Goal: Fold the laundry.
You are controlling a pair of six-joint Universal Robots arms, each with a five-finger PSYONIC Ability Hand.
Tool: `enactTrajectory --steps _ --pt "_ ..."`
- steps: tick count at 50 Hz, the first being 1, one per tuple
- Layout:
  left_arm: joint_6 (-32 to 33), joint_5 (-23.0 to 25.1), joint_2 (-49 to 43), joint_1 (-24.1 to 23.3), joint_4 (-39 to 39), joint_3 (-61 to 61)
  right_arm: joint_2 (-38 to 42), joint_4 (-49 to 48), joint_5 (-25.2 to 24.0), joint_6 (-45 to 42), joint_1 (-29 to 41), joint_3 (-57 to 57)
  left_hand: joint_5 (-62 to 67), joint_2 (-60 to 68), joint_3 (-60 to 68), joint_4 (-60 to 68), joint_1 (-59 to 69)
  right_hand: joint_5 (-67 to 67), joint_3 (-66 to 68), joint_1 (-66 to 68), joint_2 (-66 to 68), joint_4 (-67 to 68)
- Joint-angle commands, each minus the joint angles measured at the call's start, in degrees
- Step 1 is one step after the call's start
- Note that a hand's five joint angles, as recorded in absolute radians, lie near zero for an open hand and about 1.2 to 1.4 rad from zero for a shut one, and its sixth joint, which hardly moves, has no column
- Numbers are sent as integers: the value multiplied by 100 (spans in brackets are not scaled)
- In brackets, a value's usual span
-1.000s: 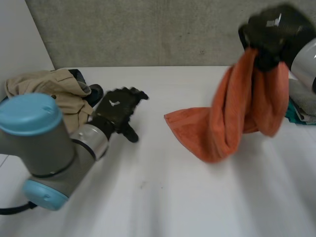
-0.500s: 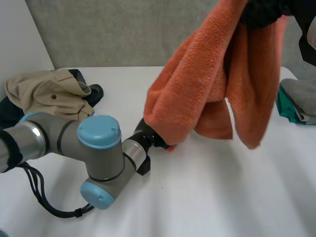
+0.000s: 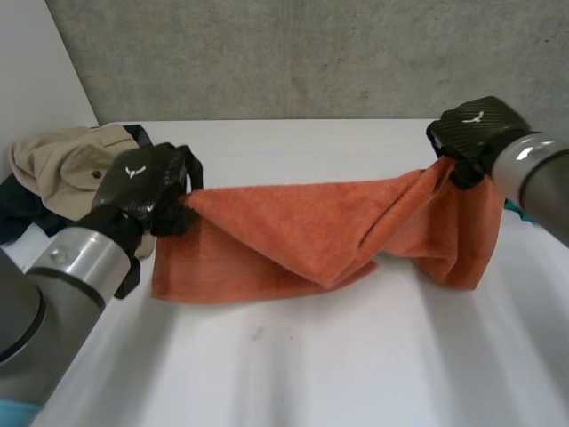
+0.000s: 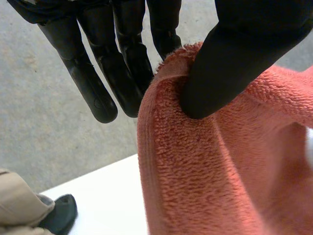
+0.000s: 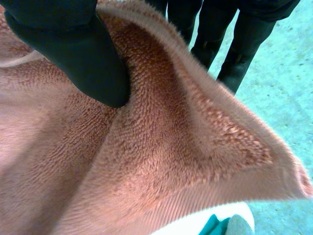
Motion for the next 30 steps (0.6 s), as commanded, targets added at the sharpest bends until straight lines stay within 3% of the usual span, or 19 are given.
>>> enactTrajectory --steps 1,4,9,16,21,24,30 --pt "-34 -34 28 -296 -211 -173 1452 -953 24 62 72 -1169 1448 1135 1166 1138 1249 1366 1163 1730 1370 1120" --pt "-17 -52 1 -349 -194 -191 1778 -1561 129 44 151 -1135 1448 1135 1166 1138 1249 1366 1163 1730 1370 1120" --pt "54 -69 -104 -261 -202 -182 1691 -1457 191 27 143 -521 1448 1135 1166 1138 1249 1366 1163 1730 1370 1120" --pt "956 -78 -569 423 -535 -42 953 -87 226 -553 2 297 1448 1135 1166 1138 1249 1366 1163 1730 1370 1120" --pt "1740 -95 -474 495 -1308 301 540 441 217 -808 -402 570 1448 1135 1166 1138 1249 1366 1163 1730 1370 1120" --pt "1838 -78 25 451 -1791 625 -206 679 226 -939 -534 623 1448 1135 1166 1138 1249 1366 1163 1730 1370 1120" --pt "1680 -87 835 337 -2039 1162 -1226 1276 182 -1440 -508 448 1448 1135 1166 1138 1249 1366 1163 1730 1370 1120"
